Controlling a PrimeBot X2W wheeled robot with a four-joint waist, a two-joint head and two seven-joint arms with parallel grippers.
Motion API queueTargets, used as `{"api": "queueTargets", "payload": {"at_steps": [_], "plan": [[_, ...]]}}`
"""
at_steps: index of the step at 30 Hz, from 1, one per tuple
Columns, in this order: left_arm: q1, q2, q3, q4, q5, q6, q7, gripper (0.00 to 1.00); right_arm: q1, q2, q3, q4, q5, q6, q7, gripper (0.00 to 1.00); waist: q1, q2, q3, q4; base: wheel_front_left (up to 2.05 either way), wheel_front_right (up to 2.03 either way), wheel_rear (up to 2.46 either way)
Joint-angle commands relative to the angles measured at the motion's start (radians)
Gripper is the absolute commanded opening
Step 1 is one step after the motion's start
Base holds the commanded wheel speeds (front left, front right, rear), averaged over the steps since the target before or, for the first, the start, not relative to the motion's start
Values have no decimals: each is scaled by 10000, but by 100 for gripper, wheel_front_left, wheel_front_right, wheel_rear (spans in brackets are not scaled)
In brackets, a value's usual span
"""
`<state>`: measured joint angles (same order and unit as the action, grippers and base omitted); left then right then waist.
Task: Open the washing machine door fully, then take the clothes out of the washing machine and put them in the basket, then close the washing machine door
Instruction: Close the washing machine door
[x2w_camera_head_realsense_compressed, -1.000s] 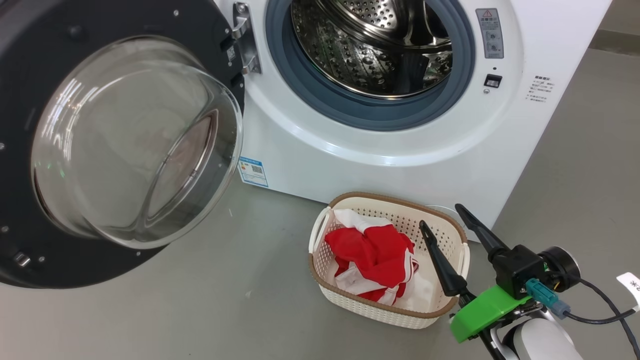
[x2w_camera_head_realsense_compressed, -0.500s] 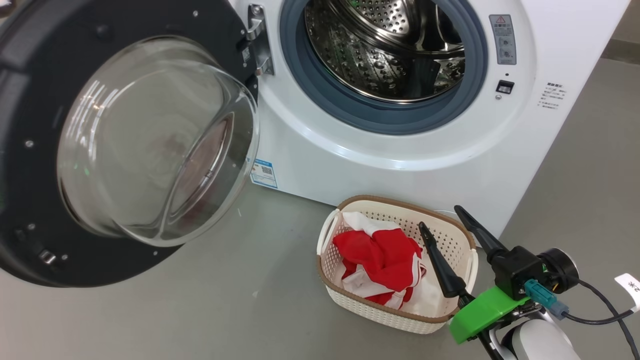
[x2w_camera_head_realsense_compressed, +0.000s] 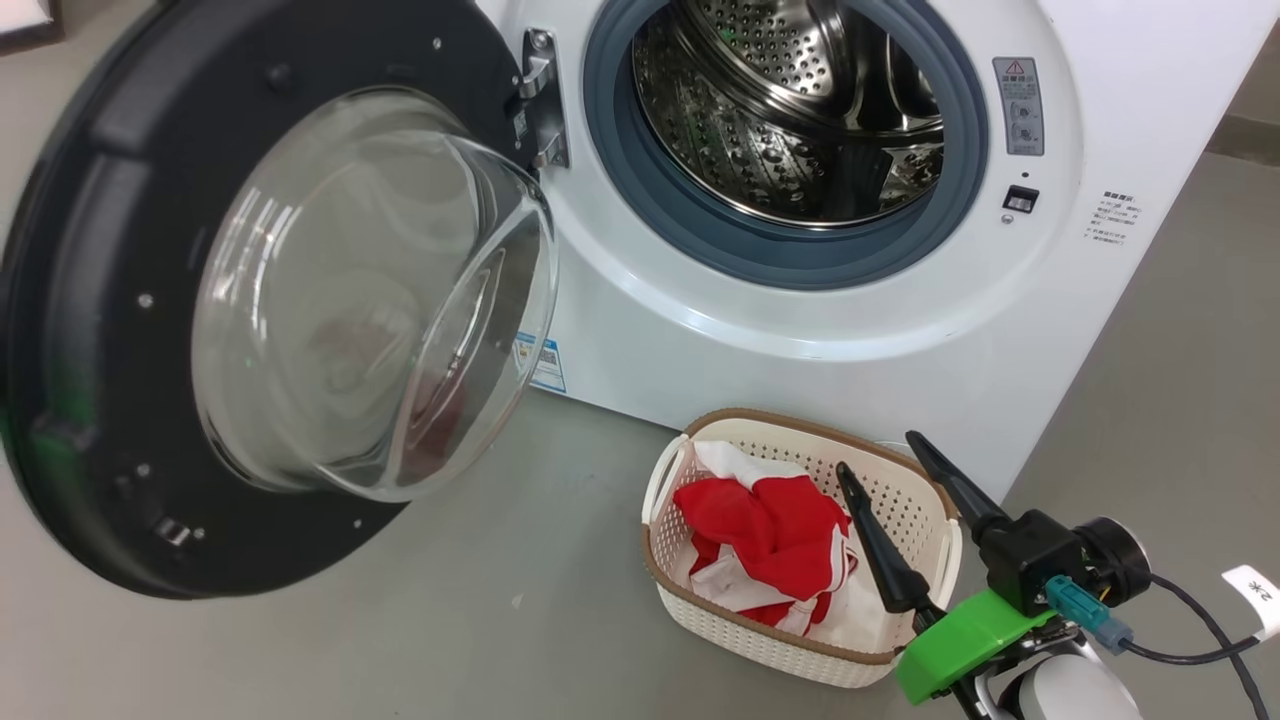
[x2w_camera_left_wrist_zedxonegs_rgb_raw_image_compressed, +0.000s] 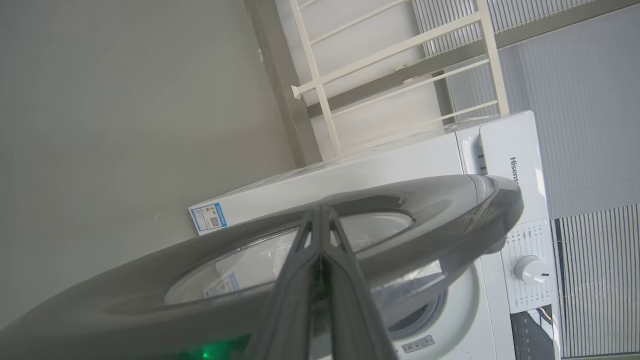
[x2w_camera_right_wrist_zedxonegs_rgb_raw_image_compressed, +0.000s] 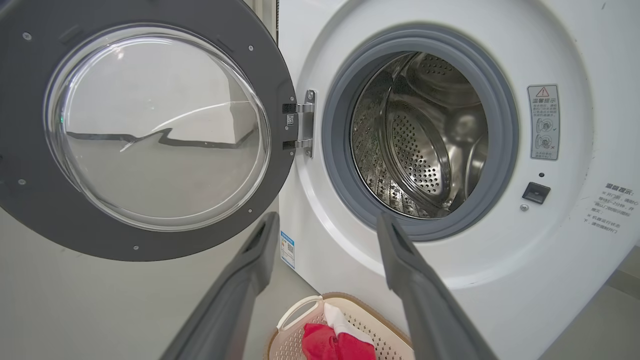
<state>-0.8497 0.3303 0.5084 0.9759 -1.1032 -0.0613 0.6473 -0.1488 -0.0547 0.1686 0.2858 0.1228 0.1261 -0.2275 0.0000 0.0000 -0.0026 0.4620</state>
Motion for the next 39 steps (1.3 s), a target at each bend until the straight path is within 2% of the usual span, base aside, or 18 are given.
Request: {"api": "queueTargets", "payload": {"at_steps": [1,8,14,22,31,39], "plan": [[273,122,16,-351,-167,-74,257,0,-131,36,195,-192,63,46,-116,100,0,0,-27,-4,0,0,0],[737,-401,160,-1218,-538,-65,621,0,-89,42,182,-143,196,46,-204,100,0,0,0,-16,0,0,0],[1206,-1010,183,-2438,-800,181,977,0,-107,43,171,-96,282,46,-257,100,0,0,26,-19,0,0,0],[2028,-2006,153,-4415,-1183,831,1557,0,-153,44,124,-35,347,46,-300,100,0,0,81,-108,0,0,0],[2947,-2615,-70,-6543,-1620,1563,2048,0,-252,44,80,27,418,46,-325,100,0,0,214,-461,0,0,0],[3770,-2793,-711,-8168,-2769,2309,1994,0,-319,45,-69,130,308,46,-336,100,0,0,372,-805,0,0,0]]}}
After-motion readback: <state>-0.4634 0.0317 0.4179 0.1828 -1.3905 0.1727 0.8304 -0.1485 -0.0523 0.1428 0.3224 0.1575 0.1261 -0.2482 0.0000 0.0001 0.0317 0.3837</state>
